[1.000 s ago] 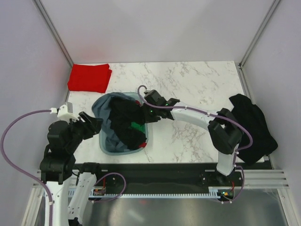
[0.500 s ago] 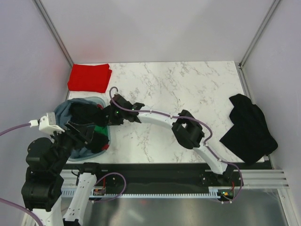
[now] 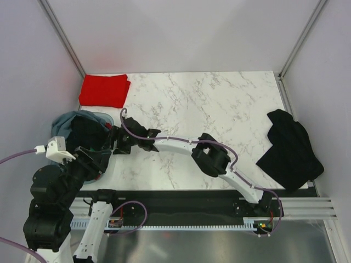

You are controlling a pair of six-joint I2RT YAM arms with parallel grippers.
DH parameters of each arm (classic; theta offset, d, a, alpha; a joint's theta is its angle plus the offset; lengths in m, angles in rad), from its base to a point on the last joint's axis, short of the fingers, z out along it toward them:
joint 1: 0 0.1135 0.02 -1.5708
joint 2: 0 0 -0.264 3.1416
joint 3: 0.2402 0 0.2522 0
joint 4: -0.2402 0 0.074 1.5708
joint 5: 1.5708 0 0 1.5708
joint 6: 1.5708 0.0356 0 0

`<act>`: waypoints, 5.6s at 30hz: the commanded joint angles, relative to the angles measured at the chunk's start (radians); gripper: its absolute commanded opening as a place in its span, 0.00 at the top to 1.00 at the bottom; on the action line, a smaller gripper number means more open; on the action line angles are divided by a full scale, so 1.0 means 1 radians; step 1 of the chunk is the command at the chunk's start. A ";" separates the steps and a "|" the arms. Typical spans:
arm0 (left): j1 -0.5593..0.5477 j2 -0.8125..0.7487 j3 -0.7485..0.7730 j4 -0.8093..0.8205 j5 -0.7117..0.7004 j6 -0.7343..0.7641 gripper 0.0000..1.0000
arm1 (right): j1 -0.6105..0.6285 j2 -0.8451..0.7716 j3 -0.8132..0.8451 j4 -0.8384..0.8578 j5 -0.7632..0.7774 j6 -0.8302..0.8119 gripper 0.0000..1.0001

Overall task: Fold and stack the t-shirts
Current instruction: Move the tshirt to the center of the board, then flatten the tshirt out

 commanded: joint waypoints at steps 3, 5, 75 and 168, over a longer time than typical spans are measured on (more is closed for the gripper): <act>0.004 -0.012 -0.090 0.010 -0.034 0.013 0.38 | -0.146 -0.351 -0.167 -0.269 0.003 -0.322 0.19; 0.004 -0.014 -0.117 0.040 -0.038 0.016 0.39 | -0.225 -0.498 -0.278 -0.363 0.011 -0.456 0.15; -0.126 0.421 -0.438 0.476 0.079 0.010 0.32 | -0.306 -1.533 -0.894 -0.982 0.892 -0.437 1.00; -0.657 1.987 1.076 0.426 0.063 0.145 0.46 | -0.309 -1.441 -0.276 -1.281 1.298 -0.514 1.00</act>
